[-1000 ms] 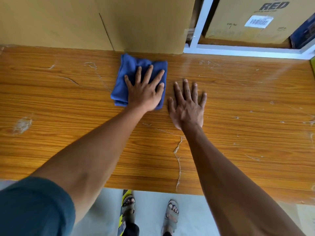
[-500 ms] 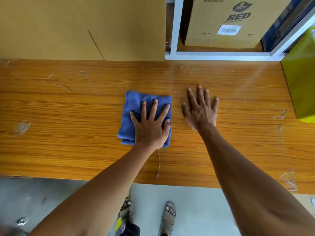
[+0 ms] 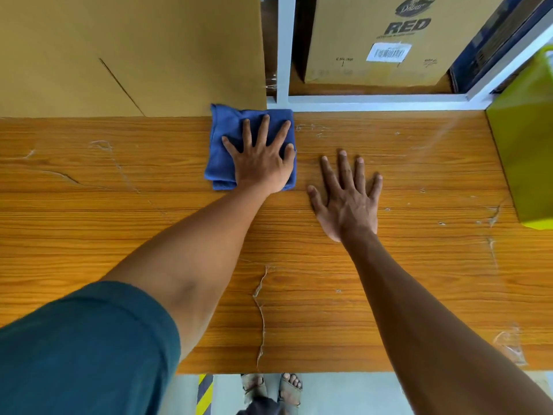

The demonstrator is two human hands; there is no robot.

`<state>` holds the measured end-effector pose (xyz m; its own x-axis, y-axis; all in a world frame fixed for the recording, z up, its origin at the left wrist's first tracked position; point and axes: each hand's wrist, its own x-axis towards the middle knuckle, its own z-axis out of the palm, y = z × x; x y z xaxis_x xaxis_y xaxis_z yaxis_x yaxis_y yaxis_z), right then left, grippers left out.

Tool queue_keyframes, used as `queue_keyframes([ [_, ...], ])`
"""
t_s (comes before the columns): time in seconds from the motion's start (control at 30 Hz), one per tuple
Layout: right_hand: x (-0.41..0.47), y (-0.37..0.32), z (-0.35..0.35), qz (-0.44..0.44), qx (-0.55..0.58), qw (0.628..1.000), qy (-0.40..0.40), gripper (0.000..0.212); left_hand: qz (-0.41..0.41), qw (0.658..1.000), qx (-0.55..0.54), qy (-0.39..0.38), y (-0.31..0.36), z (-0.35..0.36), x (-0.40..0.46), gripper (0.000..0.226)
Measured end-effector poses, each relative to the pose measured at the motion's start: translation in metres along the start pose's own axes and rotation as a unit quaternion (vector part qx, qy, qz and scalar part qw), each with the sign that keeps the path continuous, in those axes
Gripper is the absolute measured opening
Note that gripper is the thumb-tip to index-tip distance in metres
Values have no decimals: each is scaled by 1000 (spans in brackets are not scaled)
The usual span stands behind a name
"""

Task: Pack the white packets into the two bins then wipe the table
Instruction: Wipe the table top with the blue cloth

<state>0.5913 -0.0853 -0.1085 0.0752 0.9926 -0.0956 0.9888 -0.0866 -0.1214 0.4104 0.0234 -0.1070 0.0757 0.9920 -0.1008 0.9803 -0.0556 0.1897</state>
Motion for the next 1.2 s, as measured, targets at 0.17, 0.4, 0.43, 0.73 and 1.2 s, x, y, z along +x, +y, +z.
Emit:
queue_keyframes([
  [0.17,1,2,-1,4,0,1000,-2,71,8,1000,1,-15,2,2,8,61],
  [0.4,0,4,-4,-1,9,1000,-11,64,36,999,5,12,6,22,-101,58],
  [0.43,2,5,-4,-5,11,1000,-13,64,34,999,1,15,7,24,-106,57],
  [0.73,21,13,-6,-47,13,999,-18,63,-1,1000,26,2,20,14,-61,58],
  [1.2,24,12,-2,-43,6,999,-3,63,33,997,44,54,12,28,-92,63],
])
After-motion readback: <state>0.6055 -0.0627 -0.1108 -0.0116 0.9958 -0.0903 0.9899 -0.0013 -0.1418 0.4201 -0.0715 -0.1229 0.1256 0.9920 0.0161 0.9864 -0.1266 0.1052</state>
